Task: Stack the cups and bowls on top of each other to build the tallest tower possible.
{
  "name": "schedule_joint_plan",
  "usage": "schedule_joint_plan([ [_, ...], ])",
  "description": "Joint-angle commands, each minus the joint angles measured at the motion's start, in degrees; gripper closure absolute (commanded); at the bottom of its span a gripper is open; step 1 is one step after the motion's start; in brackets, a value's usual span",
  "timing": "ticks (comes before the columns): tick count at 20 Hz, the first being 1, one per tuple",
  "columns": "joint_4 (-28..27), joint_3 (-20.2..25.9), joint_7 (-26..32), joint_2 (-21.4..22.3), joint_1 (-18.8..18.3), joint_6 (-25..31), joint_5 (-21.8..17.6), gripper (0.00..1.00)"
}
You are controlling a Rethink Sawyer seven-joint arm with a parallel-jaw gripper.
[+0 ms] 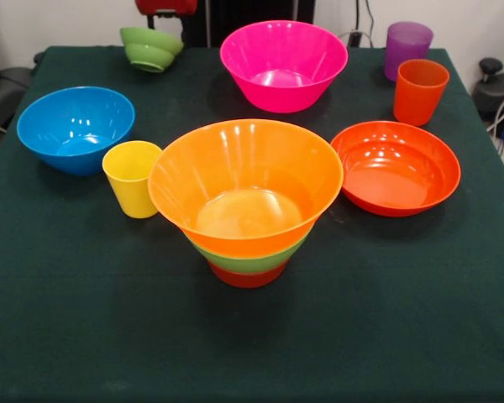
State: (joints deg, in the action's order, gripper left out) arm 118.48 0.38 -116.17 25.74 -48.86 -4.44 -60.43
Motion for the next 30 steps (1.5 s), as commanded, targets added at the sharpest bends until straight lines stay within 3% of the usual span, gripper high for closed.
schedule_joint_plan([
  [1,-4.72,9.28,-0.51,1.5,-0.64,5.56,1.94,0.0],
  [12,-3.21,10.14,-0.59,2.82,-1.36,6.83,2.16,0.0],
  [19,-3.93,7.88,-2.13,2.54,0.78,4.32,1.22,0.0],
  [25,-3.92,8.56,-2.1,2.31,0.08,4.55,1.43,0.0],
  [27,-3.8,10.47,-1.68,1.4,-1.91,4.97,1.48,0.0],
  [30,-4.57,9.1,-2.69,0.45,-0.94,3.37,1.3,0.0],
])
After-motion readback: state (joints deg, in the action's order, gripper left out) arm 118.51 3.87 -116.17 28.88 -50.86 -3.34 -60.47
